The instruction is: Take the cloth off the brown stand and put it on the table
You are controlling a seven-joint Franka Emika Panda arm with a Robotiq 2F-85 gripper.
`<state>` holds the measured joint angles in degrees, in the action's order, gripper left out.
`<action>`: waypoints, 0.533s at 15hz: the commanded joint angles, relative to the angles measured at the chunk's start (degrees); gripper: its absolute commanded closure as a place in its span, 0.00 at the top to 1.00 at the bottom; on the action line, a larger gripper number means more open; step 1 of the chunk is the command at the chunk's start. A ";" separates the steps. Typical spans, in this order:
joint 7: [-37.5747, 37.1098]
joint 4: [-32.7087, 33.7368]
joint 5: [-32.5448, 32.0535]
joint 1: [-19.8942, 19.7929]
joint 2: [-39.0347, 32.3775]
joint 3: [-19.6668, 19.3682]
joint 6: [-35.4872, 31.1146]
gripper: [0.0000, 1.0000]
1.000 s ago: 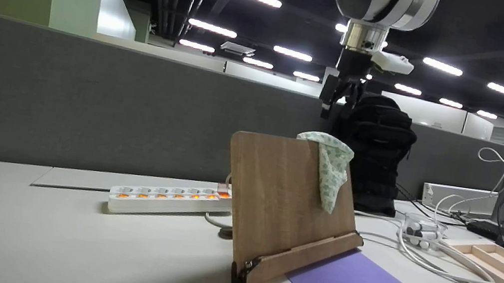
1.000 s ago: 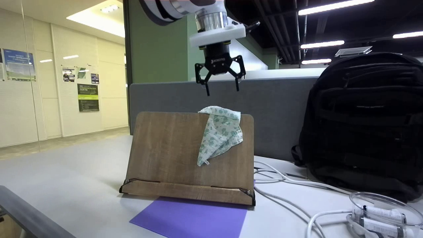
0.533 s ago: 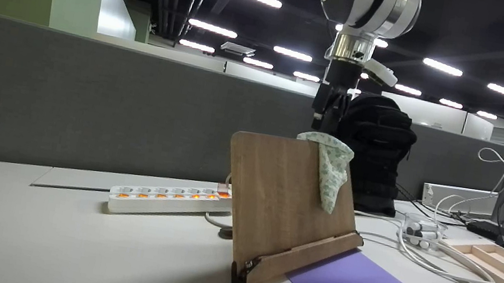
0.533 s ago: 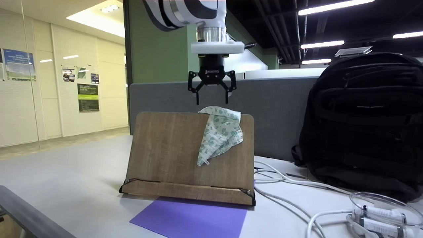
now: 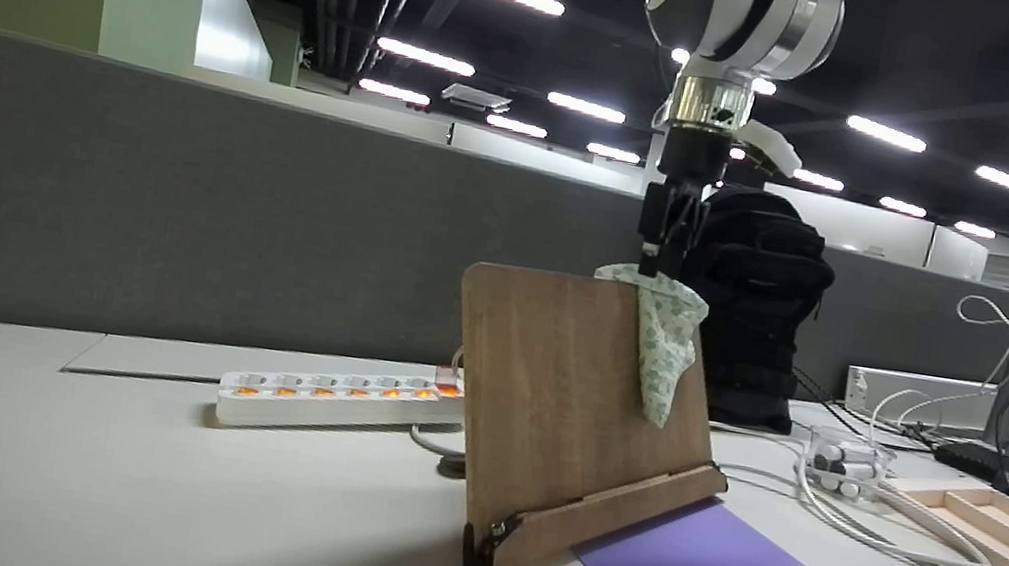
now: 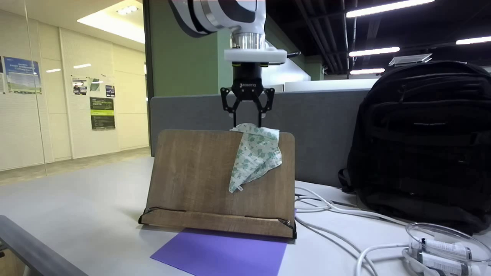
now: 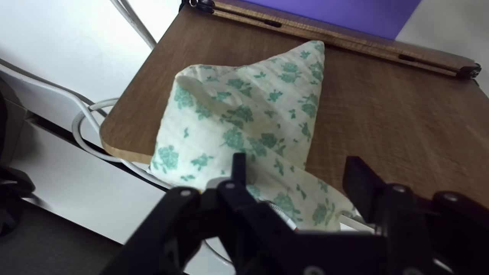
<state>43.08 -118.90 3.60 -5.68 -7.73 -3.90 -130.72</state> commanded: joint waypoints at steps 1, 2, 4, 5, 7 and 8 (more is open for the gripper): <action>-0.96 2.15 -0.75 -0.71 -1.21 0.10 0.09 0.37; -0.86 2.18 -0.81 -0.79 -1.30 0.10 -0.28 0.31; -0.98 2.23 -0.99 -0.91 -1.45 0.08 -0.81 0.17; -1.04 2.22 -1.10 -0.96 -1.51 0.07 -1.05 0.09; -1.21 2.14 -1.31 -1.06 -1.54 0.03 -1.23 0.01; -1.31 2.01 -1.42 -1.11 -1.42 0.00 -1.25 0.00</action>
<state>43.07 -118.33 3.30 -6.30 -8.54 -3.97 -132.19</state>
